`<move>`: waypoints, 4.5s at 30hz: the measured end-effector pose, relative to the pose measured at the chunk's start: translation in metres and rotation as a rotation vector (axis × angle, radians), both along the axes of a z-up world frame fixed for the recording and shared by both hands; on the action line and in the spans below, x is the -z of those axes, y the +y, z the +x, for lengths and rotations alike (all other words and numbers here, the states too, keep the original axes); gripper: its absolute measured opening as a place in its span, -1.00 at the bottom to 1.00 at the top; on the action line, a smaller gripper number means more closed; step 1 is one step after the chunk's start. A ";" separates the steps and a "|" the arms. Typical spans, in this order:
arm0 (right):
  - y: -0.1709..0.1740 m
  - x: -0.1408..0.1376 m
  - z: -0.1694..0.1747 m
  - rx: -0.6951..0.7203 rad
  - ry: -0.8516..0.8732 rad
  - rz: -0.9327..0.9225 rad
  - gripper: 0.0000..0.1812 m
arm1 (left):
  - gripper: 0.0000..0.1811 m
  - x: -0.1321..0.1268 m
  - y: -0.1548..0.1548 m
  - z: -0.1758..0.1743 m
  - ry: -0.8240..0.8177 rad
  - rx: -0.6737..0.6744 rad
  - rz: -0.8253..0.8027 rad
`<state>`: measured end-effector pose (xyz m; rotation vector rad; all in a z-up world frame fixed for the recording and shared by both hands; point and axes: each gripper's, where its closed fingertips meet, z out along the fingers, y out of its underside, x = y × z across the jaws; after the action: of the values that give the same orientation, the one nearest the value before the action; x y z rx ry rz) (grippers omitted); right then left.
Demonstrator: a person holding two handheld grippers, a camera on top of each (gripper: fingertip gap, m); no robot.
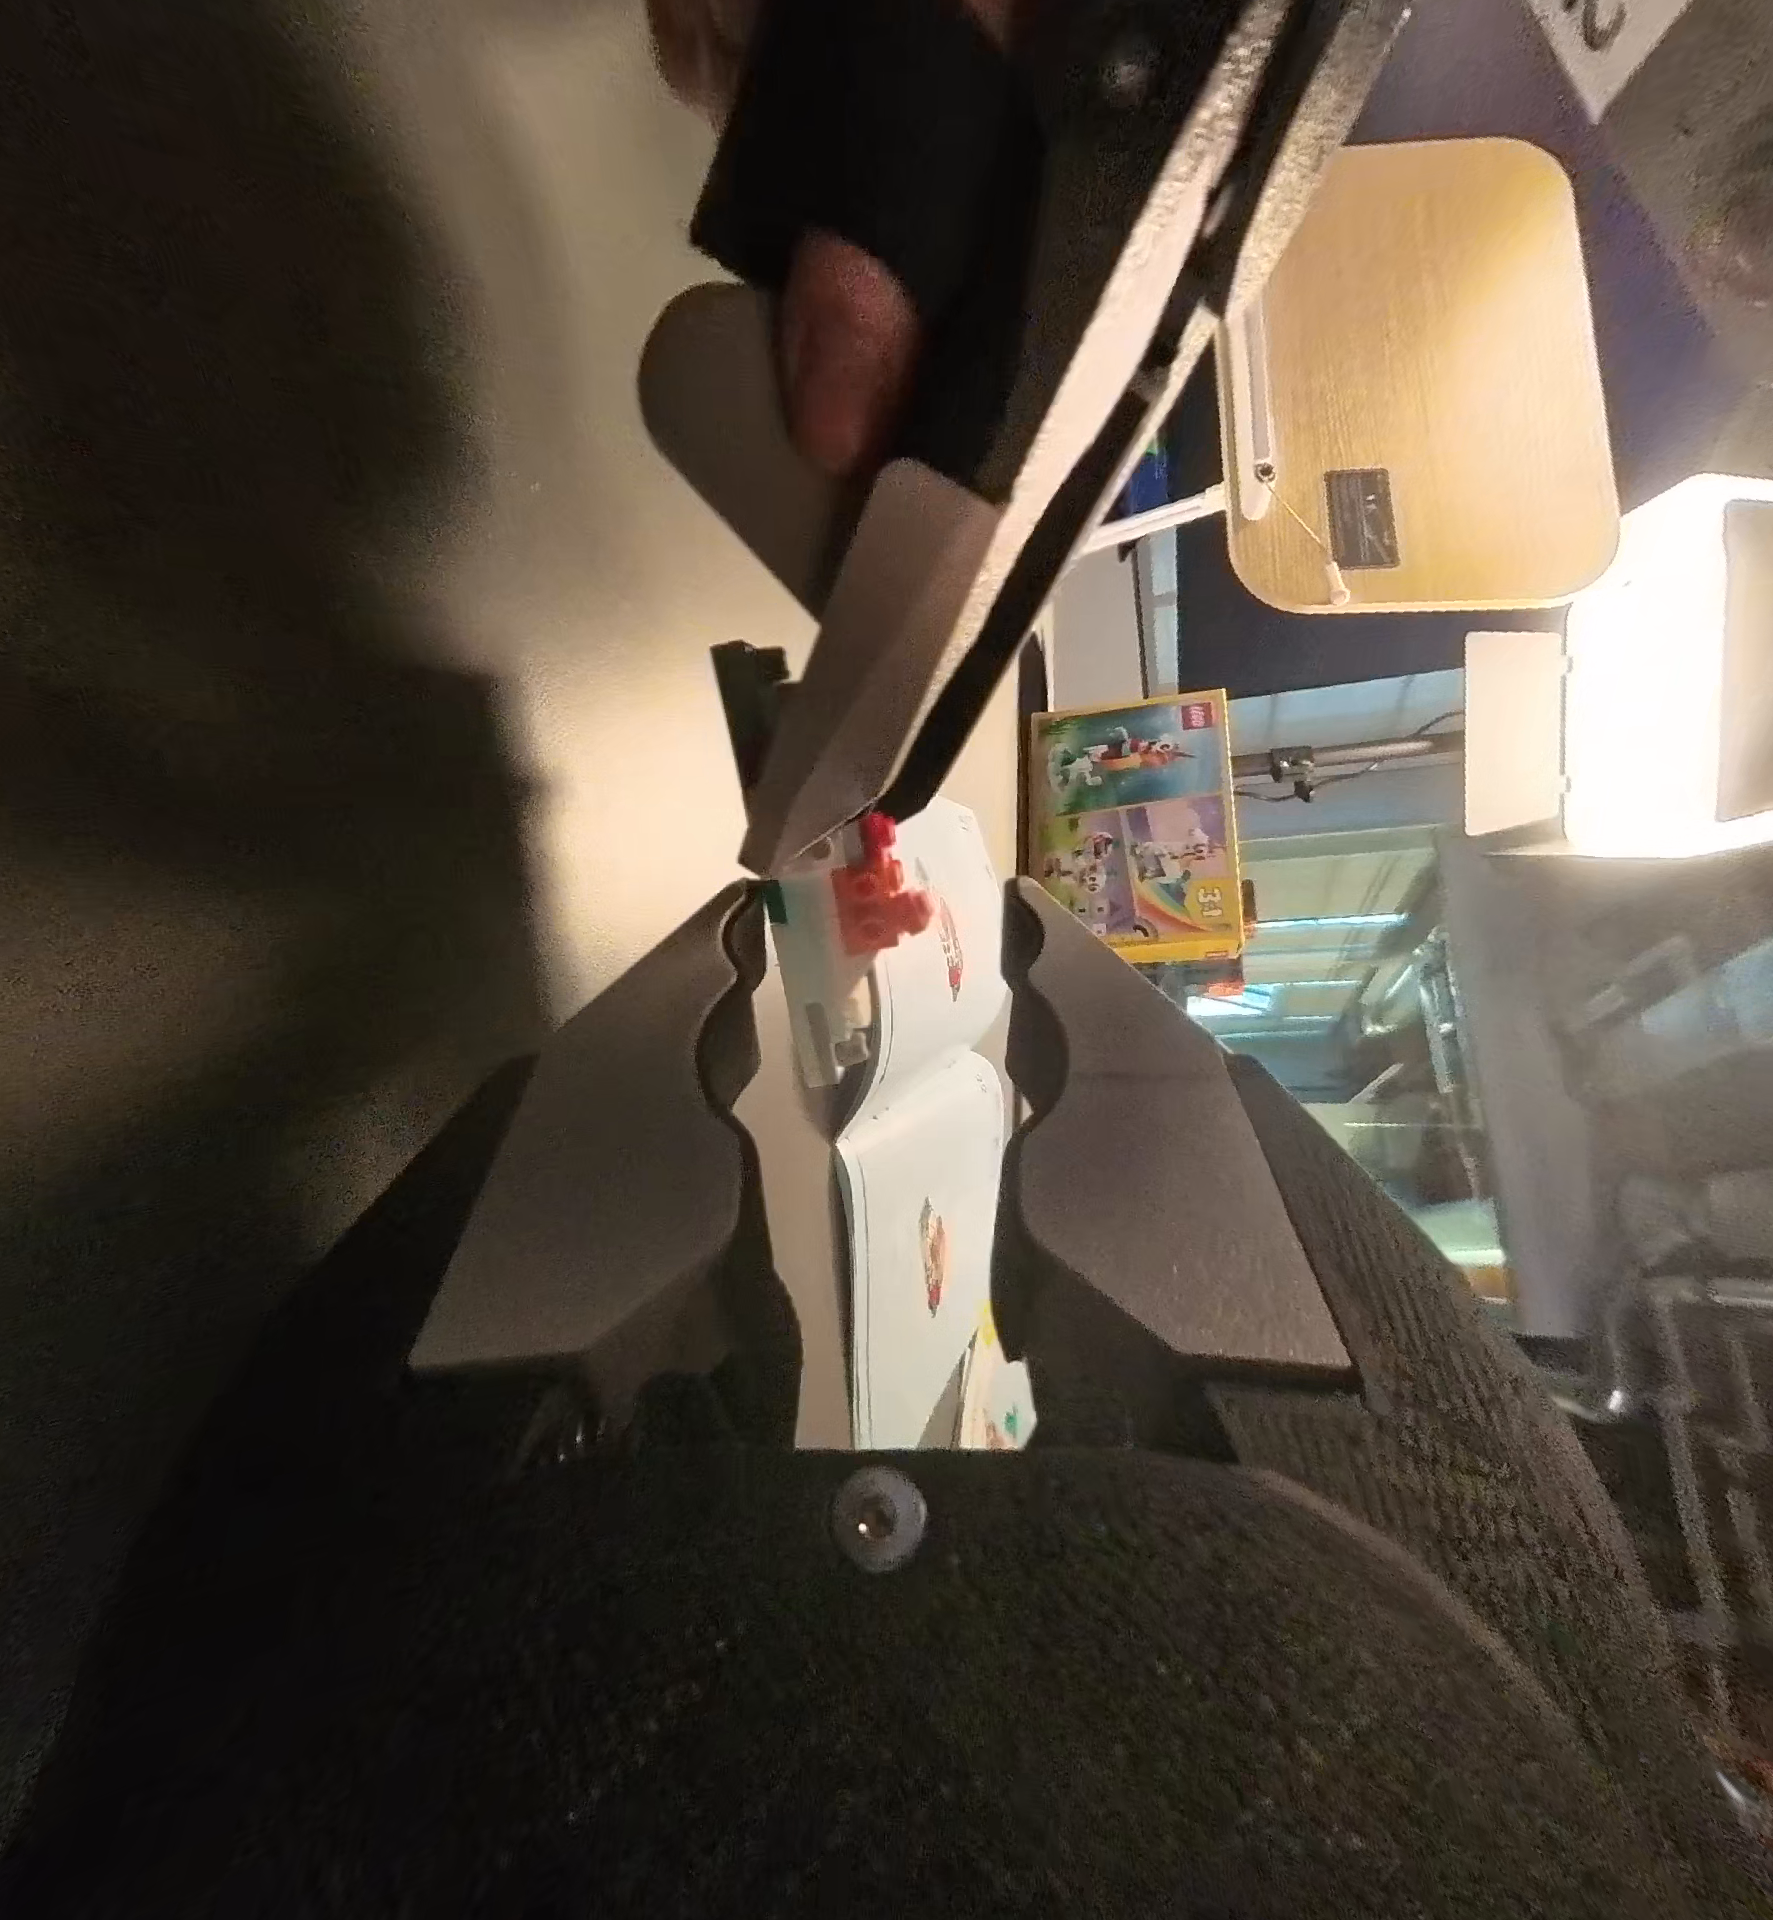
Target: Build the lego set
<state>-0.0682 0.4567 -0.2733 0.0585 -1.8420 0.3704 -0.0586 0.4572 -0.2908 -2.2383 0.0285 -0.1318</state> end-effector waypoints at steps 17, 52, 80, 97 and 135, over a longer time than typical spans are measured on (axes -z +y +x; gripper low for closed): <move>0.004 -0.002 -0.007 -0.007 0.065 0.122 -0.61 | -0.71 -0.007 0.002 -0.001 -0.016 0.010 -0.044; 0.011 0.012 0.005 0.036 -0.130 -0.175 -0.39 | -0.71 0.005 -0.002 -0.011 -0.052 -0.021 -0.044; 0.116 -0.057 -0.021 0.498 0.148 -1.117 -0.43 | -0.71 0.025 -0.005 0.008 0.178 0.197 -0.059; 0.116 -0.062 -0.012 0.463 0.168 -1.173 -0.45 | -0.27 -0.034 -0.009 -0.035 0.091 -0.128 0.344; 0.087 -0.072 -0.005 0.309 0.199 -1.142 -0.64 | -0.37 -0.157 -0.130 -0.073 0.430 -0.459 0.827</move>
<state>-0.0735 0.5439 -0.2016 -0.9196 -1.1979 1.0872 -0.1312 0.3270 -0.1333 -1.3631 -0.1683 0.5233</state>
